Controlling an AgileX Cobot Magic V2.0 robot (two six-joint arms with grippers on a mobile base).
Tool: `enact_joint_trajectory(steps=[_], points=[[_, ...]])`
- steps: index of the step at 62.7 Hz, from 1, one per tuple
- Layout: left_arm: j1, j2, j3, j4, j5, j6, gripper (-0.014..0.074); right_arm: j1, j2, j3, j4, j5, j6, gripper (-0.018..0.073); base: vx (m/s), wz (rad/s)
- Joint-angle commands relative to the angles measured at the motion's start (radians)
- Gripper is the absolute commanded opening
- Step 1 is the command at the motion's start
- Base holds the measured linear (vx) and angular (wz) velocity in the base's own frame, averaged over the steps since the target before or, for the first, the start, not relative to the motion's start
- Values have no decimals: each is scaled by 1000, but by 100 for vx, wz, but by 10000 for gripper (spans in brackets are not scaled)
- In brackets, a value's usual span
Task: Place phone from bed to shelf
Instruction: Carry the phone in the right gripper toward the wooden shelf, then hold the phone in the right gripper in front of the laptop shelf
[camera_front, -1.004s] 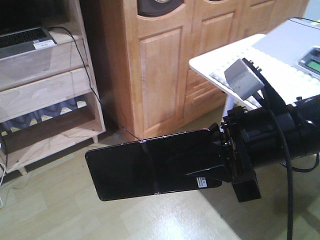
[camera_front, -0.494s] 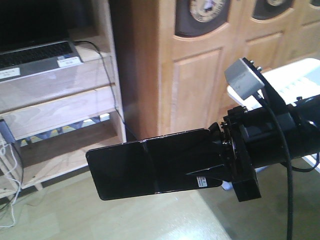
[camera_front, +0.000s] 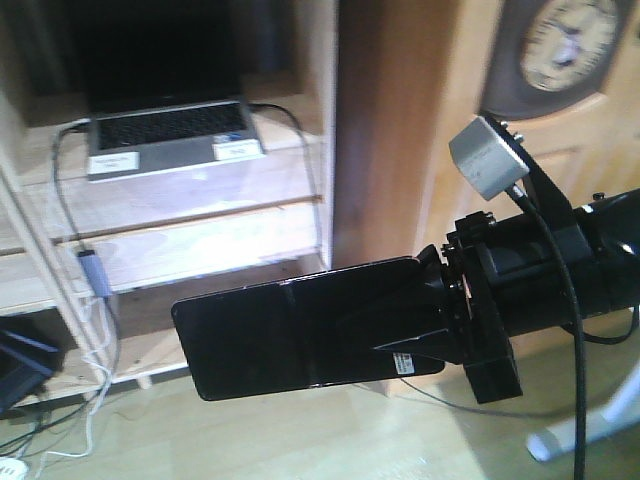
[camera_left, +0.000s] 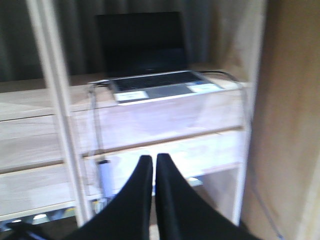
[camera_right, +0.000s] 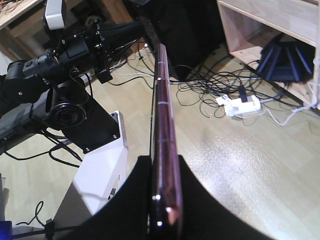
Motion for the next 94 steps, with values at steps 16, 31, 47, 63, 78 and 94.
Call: enact_joint_trajectory(steps=[16, 31, 47, 63, 78, 94], points=[[-4, -13, -21, -9, -72, -6, 1, -1, -26, -26, 90, 72, -5, -2, 24, 41], [-4, -13, -21, -9, -72, -6, 1, -1, -26, -26, 90, 72, -5, -2, 22, 37], [-4, -13, -21, -9, -72, -6, 1, -1, -26, -26, 90, 72, -5, -2, 19, 22], [-4, -13, -21, -9, -72, -6, 1, -1, -26, -26, 90, 72, -5, -2, 18, 4], [-4, -13, -21, -9, -72, -6, 1, -1, -26, -26, 90, 72, -5, -2, 18, -1], [-4, -13, -21, -9, -72, -6, 1, -1, -26, -26, 90, 72, -5, -2, 19, 0]])
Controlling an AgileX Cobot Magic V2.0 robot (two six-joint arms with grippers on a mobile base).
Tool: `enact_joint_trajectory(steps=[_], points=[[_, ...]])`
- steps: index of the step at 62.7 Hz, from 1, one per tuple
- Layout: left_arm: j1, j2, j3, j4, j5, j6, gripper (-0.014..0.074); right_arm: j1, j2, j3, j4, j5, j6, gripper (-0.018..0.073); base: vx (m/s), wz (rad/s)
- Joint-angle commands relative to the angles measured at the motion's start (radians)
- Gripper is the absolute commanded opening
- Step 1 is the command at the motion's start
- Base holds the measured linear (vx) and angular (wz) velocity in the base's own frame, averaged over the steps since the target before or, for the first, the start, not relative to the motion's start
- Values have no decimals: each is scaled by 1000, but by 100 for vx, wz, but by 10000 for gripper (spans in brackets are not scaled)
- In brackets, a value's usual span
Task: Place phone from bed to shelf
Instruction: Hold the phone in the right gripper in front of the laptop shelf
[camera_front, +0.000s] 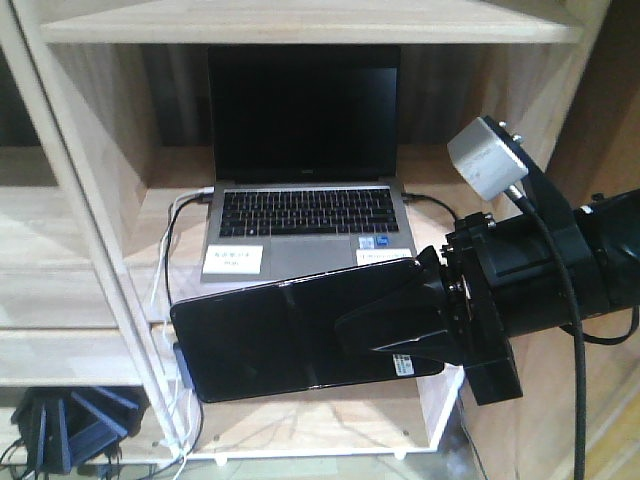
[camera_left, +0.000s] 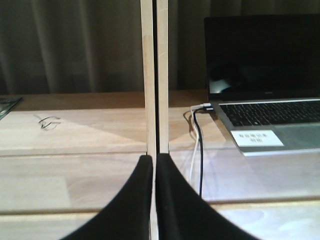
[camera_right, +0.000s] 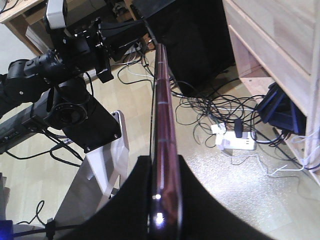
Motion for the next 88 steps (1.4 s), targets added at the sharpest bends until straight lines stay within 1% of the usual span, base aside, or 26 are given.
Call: enact_joint_trajectory(steps=[1, 44, 88], points=[[-4, -13, -21, -9, -72, -6, 1, -1, -26, -26, 90, 72, -5, -2, 19, -1], [-4, -13, -21, -9, -72, -6, 1, -1, -26, -26, 90, 72, -5, -2, 17, 1], [-4, -13, -21, -9, -72, -6, 1, -1, -26, -26, 90, 72, -5, -2, 8, 4]])
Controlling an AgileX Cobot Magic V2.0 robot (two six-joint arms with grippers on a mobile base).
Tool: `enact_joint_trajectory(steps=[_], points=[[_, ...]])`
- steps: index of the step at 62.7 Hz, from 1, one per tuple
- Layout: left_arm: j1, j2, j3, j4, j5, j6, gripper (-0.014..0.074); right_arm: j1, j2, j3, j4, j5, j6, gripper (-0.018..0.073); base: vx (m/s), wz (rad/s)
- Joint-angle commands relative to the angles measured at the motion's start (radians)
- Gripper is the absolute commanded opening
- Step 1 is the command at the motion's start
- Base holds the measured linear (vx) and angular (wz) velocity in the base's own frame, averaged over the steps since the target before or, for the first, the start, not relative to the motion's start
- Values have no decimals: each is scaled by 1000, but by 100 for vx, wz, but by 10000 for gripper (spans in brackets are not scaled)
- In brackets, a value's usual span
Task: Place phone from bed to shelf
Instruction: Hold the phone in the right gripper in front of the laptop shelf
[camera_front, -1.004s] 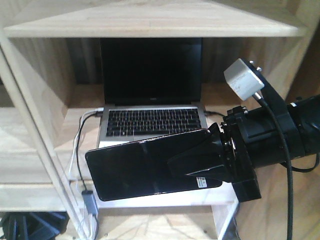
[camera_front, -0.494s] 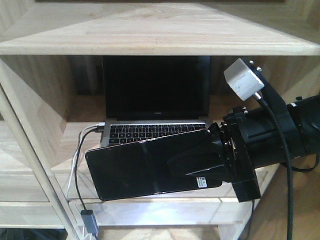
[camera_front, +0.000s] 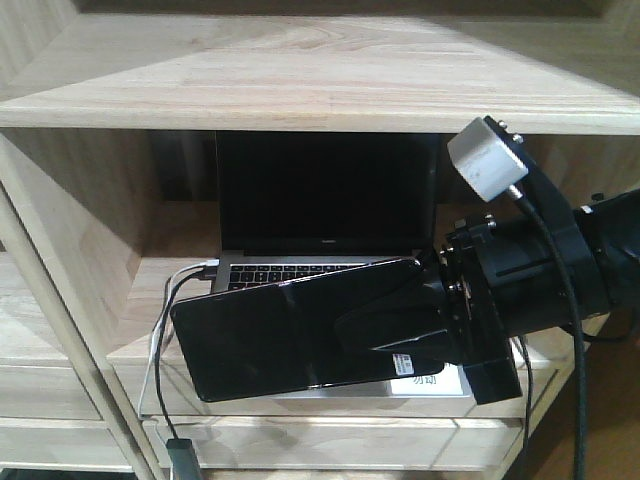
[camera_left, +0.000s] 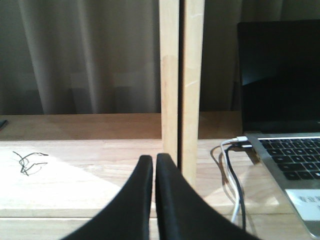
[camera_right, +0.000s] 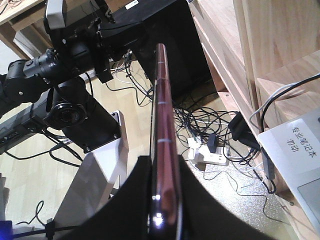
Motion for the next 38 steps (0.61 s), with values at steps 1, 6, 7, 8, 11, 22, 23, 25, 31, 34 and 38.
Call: enact_joint_trajectory(steps=[1, 6, 7, 8, 11, 22, 23, 25, 31, 34, 38], points=[[-4, -13, -21, -9, -72, -6, 1, -1, -26, -26, 90, 72, -5, -2, 3, 2], [-4, -13, -21, -9, -72, -6, 1, -1, -26, -26, 90, 72, -5, -2, 2, 1], [-4, -13, -21, -9, -72, -6, 1, -1, -26, -26, 90, 72, -5, -2, 1, 1], [-4, -13, -21, -9, -72, -6, 1, -1, -26, -26, 90, 72, -5, -2, 1, 1], [-4, -13, -21, -9, -72, -6, 1, -1, -26, -26, 90, 72, -5, -2, 0, 1], [-4, -13, -21, -9, -72, -6, 1, -1, -26, -26, 97, 72, -4, -2, 0, 0], [-4, -13, -21, -9, -72, -6, 1, -1, -26, -26, 97, 72, -4, -2, 0, 0], [-4, -13, -21, -9, -72, -6, 1, -1, -26, -26, 97, 72, -4, -2, 0, 0], [-4, -13, -21, -9, -72, -6, 1, -1, -26, -26, 97, 72, -4, -2, 0, 0], [-4, -13, -21, -9, -72, -6, 1, -1, -26, -26, 97, 72, -4, -2, 0, 0], [-4, -13, -21, -9, -72, -6, 1, -1, -26, -26, 97, 72, -4, -2, 0, 0]])
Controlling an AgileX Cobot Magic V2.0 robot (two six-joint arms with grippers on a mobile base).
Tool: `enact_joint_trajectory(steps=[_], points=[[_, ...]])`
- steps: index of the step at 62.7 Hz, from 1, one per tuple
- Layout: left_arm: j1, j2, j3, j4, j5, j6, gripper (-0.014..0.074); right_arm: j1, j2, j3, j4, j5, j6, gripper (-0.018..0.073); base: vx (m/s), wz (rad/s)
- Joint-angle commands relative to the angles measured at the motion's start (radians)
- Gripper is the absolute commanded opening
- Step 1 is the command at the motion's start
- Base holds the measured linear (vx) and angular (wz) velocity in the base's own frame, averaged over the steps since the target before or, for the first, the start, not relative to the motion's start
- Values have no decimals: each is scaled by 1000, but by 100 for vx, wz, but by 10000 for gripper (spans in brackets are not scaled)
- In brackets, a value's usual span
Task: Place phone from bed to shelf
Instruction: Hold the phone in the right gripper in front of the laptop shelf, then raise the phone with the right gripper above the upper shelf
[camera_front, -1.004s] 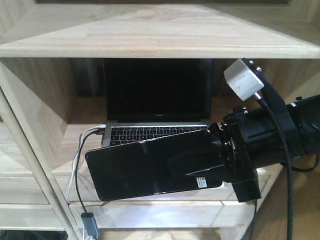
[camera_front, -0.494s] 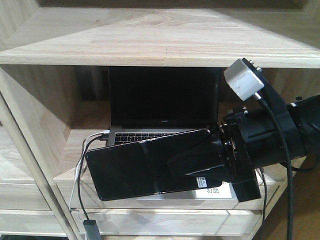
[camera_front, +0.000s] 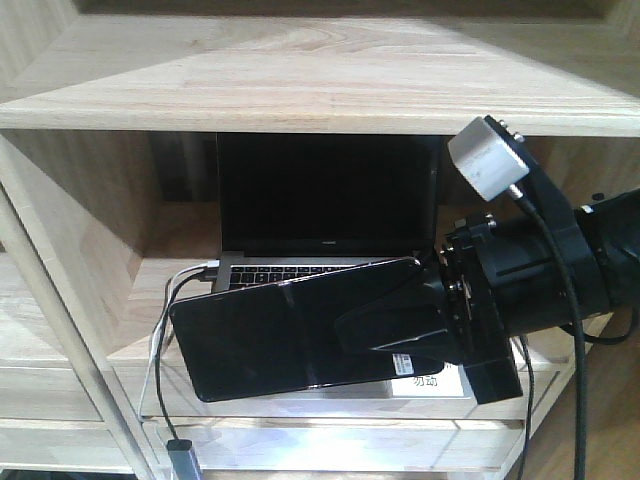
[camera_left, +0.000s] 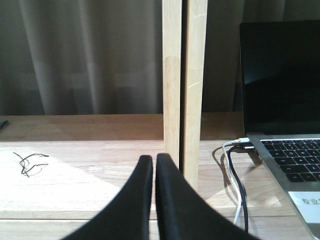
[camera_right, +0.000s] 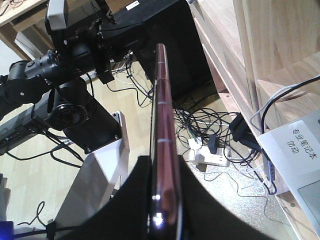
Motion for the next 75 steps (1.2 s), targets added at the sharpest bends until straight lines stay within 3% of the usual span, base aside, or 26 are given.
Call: enact_joint_trajectory(steps=[1, 54, 75], points=[[-4, -13, -21, -9, -72, -6, 1, -1, -26, -26, 94, 72, -4, -2, 0, 0], [-4, -13, -21, -9, -72, -6, 1, -2, -95, -30, 115, 55, -2, -2, 0, 0], [-4, -13, -21, -9, -72, -6, 1, -3, -227, -42, 203, -23, 9, -2, 0, 0]])
